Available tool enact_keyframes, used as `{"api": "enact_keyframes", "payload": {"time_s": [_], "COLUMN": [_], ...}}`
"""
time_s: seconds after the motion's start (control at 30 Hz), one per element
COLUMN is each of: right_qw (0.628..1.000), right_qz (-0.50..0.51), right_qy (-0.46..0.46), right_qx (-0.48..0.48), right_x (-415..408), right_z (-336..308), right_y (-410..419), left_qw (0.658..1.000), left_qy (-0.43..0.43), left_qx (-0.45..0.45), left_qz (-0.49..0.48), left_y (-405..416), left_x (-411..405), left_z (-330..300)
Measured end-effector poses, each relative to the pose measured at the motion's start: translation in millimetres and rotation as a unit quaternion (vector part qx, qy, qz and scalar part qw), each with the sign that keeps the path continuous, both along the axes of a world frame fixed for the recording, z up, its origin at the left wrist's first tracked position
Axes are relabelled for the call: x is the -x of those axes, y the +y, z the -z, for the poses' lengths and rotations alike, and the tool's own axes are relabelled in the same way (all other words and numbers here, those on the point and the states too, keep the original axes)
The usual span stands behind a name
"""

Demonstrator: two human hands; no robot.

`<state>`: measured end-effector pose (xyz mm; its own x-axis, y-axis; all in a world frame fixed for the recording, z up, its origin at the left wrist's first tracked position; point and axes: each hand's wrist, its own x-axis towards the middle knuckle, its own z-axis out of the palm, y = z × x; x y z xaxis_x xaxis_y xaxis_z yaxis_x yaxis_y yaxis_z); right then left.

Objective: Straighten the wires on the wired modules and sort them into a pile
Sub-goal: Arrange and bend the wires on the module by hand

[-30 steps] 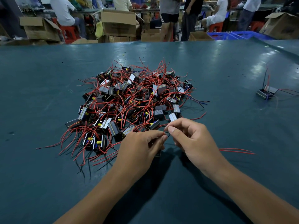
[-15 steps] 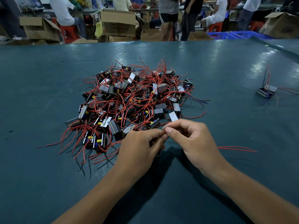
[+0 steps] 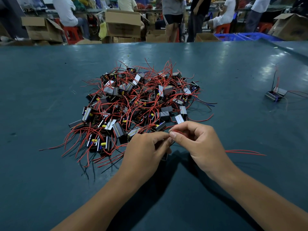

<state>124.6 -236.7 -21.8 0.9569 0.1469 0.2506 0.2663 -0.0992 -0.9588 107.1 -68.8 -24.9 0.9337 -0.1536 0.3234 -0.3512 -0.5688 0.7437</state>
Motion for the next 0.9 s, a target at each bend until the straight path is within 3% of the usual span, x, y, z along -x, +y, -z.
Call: {"api": "enact_keyframes", "payload": {"time_s": [0.37, 0.5, 0.63, 0.77, 0.9], "right_qw": [0.997, 0.988, 0.975, 0.961, 0.949], "right_qz": [0.003, -0.015, -0.025, -0.024, -0.022], "right_qy": [-0.055, -0.098, -0.151, -0.196, -0.222], "right_qx": [0.05, 0.118, 0.163, 0.195, 0.223], "right_x": [2, 5, 7, 8, 8], "right_z": [-1, -4, -10, -11, -10], "right_y": [-2, -5, -7, -7, -8], "left_qw": [0.998, 0.993, 0.987, 0.989, 0.993], "left_qy": [-0.031, -0.098, -0.114, -0.081, 0.065], "left_qx": [0.055, -0.063, -0.105, -0.102, 0.012], "left_qz": [0.0, 0.032, 0.046, 0.072, 0.098], "left_y": [16, 21, 22, 20, 19], "left_x": [-1, -3, -6, -3, -1], "left_z": [-20, -27, -27, -27, -28]}}
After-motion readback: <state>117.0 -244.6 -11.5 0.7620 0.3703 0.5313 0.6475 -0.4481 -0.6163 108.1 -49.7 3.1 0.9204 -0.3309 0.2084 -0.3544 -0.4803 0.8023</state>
